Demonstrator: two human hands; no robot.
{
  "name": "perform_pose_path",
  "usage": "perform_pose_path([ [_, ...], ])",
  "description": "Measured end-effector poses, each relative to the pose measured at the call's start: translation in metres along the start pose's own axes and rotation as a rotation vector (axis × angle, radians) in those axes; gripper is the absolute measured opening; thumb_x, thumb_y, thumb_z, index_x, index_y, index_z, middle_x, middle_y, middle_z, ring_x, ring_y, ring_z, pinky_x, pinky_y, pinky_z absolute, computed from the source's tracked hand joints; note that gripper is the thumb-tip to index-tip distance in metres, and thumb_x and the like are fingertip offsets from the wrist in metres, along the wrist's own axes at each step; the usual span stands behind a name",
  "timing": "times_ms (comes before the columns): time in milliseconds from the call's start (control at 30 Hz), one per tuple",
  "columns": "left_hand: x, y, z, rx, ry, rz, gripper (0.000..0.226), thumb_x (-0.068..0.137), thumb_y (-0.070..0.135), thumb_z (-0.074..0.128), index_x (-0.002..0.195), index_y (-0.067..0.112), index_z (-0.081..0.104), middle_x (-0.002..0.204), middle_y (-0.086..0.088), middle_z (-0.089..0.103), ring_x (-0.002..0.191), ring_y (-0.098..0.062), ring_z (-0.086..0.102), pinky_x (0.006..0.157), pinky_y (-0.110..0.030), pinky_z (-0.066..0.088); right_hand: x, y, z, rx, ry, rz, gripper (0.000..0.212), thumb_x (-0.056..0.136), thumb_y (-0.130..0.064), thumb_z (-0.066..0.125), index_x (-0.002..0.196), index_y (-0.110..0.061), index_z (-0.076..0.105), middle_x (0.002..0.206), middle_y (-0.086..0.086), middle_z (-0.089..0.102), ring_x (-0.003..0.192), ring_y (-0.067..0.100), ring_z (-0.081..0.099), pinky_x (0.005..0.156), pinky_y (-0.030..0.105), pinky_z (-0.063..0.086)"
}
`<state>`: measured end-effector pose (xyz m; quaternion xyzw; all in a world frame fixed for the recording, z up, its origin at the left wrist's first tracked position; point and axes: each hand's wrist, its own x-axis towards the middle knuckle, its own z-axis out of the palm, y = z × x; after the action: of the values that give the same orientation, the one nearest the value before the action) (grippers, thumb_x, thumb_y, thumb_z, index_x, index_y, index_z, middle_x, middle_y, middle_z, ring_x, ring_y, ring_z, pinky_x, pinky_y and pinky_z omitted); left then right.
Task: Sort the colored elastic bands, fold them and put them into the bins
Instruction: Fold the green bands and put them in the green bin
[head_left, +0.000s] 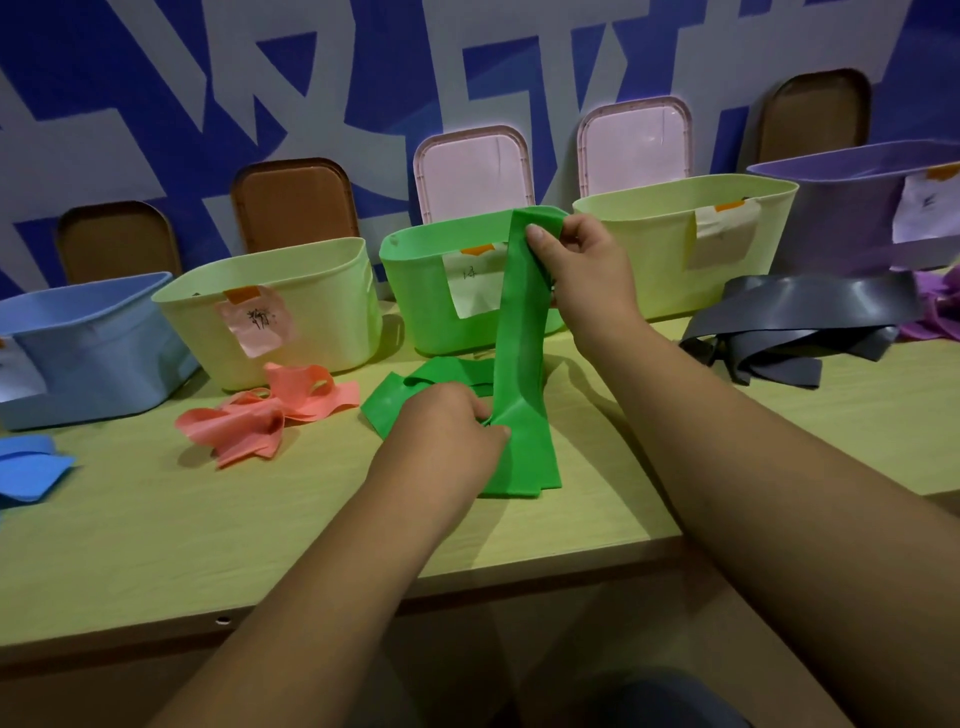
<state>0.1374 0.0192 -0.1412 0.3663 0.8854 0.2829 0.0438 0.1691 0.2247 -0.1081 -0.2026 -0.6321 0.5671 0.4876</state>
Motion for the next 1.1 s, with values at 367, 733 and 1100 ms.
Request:
perform_pose_path([
  [367,-0.026,-0.005,-0.033,-0.067,-0.211,0.247,0.031,0.084,0.048,0.086,0.108,0.043,0.069,0.109,0.017,0.063,0.093,-0.002,0.063,0.08,-0.027,0.053,-0.003,0.004,-0.003,-0.023,-0.026,0.002,0.009,0.101,-0.028,0.075,0.096,-0.025,0.069,0.093,-0.002,0.08,0.089,0.018,0.078,0.083,0.049,0.066],
  [733,-0.037,-0.014,-0.018,-0.144,-0.086,0.377,0.003,0.094,0.037,0.079,0.094,0.039,0.081,0.095,0.019,0.068,0.091,0.001,0.063,0.074,-0.011,0.045,-0.007,0.001,-0.004,-0.002,-0.034,-0.007,0.007,0.102,-0.026,0.074,0.097,-0.023,0.07,0.095,-0.001,0.08,0.092,0.02,0.078,0.084,0.048,0.066],
  [1100,-0.037,-0.019,-0.002,-0.232,0.061,0.468,0.011,0.097,0.031,0.078,0.105,0.036,0.085,0.096,0.023,0.072,0.098,0.0,0.067,0.079,-0.012,0.047,-0.004,-0.001,-0.005,-0.001,-0.02,-0.005,0.005,0.103,-0.028,0.072,0.101,-0.025,0.07,0.099,-0.002,0.079,0.095,0.018,0.077,0.087,0.049,0.066],
])
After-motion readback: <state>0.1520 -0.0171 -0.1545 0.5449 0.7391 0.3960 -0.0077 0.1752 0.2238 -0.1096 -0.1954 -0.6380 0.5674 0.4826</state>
